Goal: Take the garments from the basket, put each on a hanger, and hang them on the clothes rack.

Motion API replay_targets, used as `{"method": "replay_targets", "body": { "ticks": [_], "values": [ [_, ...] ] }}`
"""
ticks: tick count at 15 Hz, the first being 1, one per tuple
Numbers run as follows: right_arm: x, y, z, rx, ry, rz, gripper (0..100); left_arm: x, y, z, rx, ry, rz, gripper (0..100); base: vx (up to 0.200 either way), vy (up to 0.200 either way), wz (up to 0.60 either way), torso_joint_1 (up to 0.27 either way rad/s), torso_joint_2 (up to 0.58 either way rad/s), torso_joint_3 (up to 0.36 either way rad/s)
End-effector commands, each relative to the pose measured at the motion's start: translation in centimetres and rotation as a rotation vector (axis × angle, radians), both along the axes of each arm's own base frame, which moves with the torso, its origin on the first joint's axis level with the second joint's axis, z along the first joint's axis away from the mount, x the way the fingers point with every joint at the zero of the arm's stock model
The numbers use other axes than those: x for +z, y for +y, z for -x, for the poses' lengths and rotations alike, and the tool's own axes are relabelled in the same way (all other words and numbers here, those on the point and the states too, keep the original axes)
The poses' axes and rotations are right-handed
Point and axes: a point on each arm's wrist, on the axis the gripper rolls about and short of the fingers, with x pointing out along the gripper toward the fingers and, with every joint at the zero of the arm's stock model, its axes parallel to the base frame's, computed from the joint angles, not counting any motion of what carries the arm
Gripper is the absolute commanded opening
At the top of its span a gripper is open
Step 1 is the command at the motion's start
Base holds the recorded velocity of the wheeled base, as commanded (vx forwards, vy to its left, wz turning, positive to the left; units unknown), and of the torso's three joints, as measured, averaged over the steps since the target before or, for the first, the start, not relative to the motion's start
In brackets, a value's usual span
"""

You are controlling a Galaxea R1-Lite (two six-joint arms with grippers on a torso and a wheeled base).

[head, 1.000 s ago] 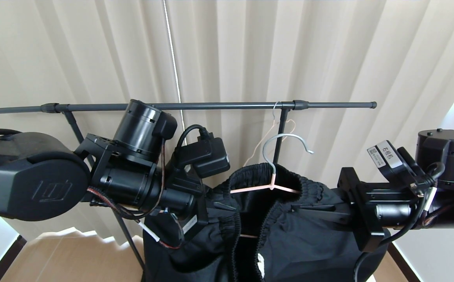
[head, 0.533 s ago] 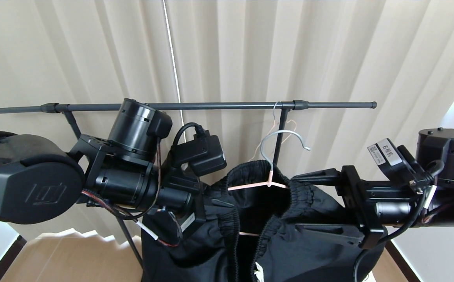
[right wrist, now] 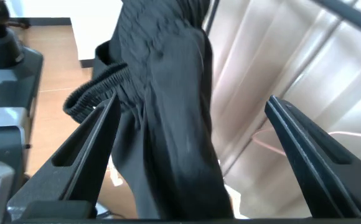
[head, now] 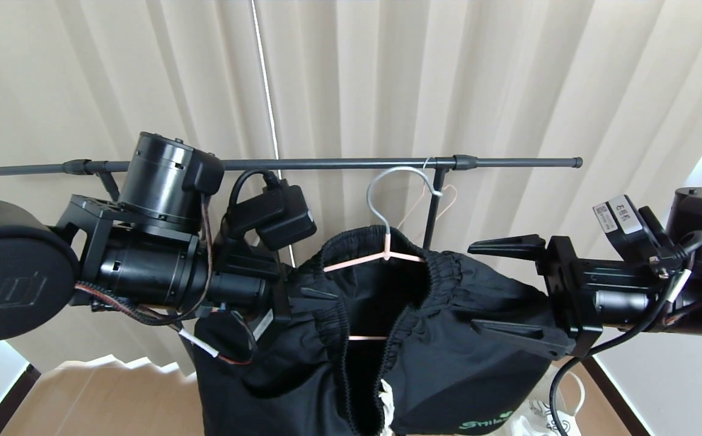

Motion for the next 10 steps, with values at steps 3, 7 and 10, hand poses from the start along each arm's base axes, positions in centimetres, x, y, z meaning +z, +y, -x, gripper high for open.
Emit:
{"method": "replay_targets", "body": {
  "ticks": [3,7,10],
  "values": [
    [0.1,-0.9,-0.5,-0.040,-0.002,-0.002,100,1.2,1.8,0.8,0.043,-0.036,0.022,0,0.000,0.000,0.00,0.000,0.00,0.000],
    [-0.9,-1.9,-1.7,-0.043,0.035,-0.006,100,1.8,3.0,1.1,0.080,-0.055,0.032,0,0.000,0.000,0.00,0.000,0.00,0.000],
    [-2.0,-2.9,-2.9,-0.055,0.037,-0.013,100,2.2,3.6,1.0,0.111,-0.080,0.035,0,0.000,0.000,0.00,0.000,0.00,0.000]
  ]
}}
